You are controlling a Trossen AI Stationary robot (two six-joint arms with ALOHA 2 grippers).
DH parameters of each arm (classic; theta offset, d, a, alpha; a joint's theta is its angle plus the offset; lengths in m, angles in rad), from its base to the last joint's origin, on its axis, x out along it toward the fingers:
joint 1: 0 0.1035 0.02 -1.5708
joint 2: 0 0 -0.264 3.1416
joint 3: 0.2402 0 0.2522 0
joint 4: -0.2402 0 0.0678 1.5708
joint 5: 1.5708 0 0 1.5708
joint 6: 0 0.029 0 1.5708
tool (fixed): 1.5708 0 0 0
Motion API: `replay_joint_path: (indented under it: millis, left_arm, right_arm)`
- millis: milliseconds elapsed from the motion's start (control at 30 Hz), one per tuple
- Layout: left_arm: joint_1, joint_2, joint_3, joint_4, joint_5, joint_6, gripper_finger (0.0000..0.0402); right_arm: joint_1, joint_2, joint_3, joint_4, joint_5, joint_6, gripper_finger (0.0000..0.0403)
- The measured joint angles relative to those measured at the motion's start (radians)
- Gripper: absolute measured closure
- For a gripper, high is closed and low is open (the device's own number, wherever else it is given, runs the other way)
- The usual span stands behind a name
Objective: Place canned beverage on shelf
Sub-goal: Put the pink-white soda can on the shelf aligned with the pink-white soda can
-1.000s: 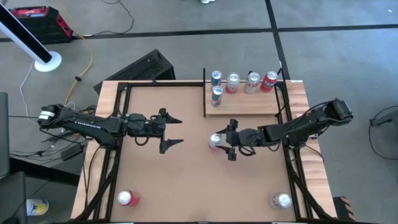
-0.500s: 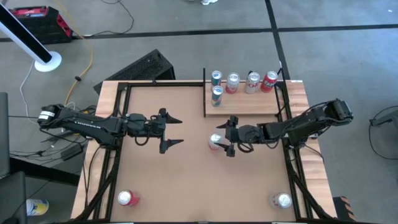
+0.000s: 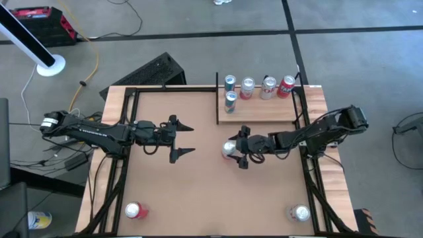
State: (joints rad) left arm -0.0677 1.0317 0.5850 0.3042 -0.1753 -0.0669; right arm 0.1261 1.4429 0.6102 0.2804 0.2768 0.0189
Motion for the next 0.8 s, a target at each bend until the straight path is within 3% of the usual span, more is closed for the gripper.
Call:
replay_joint_path:
  millis: [233,400,600,800]
  left_arm:
    - [0.0,0.0,0.0,0.0,0.0,0.0,0.001]
    - [0.0,0.0,0.0,-0.002,0.0,0.0,0.001]
    - [0.0,0.0,0.0,-0.013,0.0,0.0,0.001]
    - [0.0,0.0,0.0,-0.023,0.0,-0.002,0.001]
  right_arm:
    - [0.003,-0.022,0.0,0.001,0.012,0.0,0.0042]
    - [0.004,-0.074,0.0,-0.04,0.014,-0.018,0.0091]
    - [-0.018,-0.222,0.0,-0.179,0.016,-0.072,0.0096]
    - [-0.137,-0.406,0.0,-0.382,0.008,-0.12,0.0096]
